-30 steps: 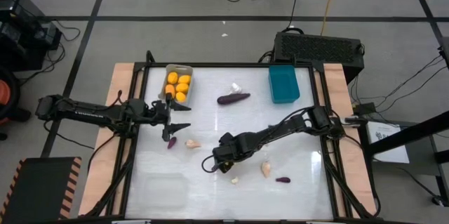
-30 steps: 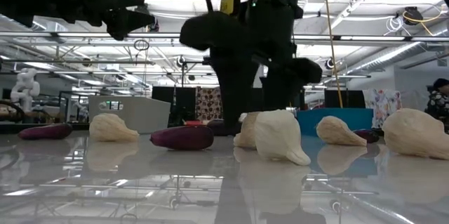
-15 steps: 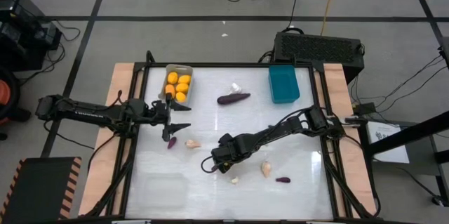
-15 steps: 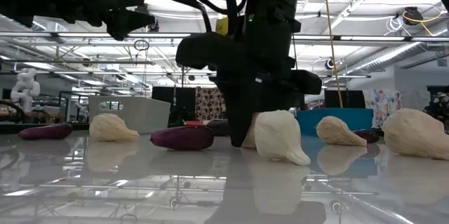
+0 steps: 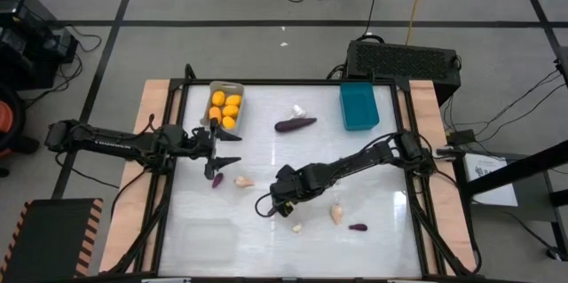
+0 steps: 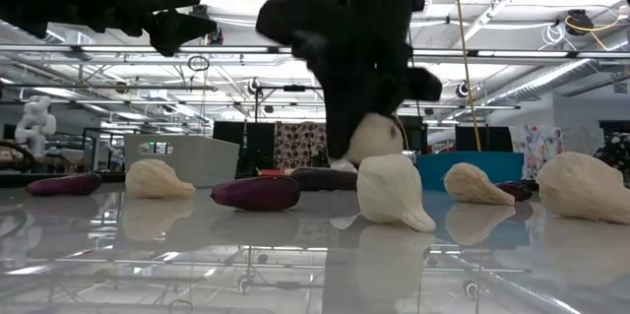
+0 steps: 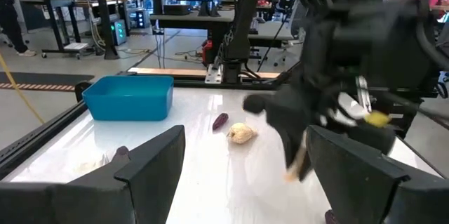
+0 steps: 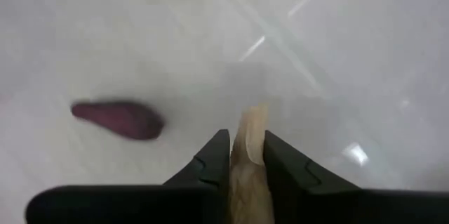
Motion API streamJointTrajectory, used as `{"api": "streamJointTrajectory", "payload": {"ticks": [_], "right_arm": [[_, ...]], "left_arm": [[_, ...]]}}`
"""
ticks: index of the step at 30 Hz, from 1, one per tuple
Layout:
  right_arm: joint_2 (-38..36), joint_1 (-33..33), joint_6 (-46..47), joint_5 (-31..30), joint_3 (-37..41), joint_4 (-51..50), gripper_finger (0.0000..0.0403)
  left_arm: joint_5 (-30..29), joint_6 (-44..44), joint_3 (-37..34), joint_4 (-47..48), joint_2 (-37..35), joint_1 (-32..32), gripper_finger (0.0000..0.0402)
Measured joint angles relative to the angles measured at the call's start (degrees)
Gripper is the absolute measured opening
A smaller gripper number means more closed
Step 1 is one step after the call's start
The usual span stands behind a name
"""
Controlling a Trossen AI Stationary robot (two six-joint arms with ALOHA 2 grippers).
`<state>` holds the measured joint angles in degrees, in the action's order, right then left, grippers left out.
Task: Sort produce into baskets
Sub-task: Put the garlic into the blue bin
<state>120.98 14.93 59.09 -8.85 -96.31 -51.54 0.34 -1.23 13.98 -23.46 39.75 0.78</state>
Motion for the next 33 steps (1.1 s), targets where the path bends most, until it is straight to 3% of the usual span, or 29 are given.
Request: {"api": "streamJointTrajectory", "payload": {"ticks": [13,23,33], "right_arm": [[-11.0,-7.3,-7.1,-10.8,0.0,-8.1,0.0070],[-17.3,-19.1,-20.1,-11.2,0.0,-8.9,0.0070],[-18.0,-31.9,-32.4,-12.5,0.0,-10.6,0.0070]], "left_arm": [[1.4,-0.1,0.0,0.1,0.0,0.0,0.0304],[1.4,0.1,0.0,0.0,0.0,0.0,0.0304],[1.3,-0.9,0.0,0.2,0.0,0.0,0.0304]]}}
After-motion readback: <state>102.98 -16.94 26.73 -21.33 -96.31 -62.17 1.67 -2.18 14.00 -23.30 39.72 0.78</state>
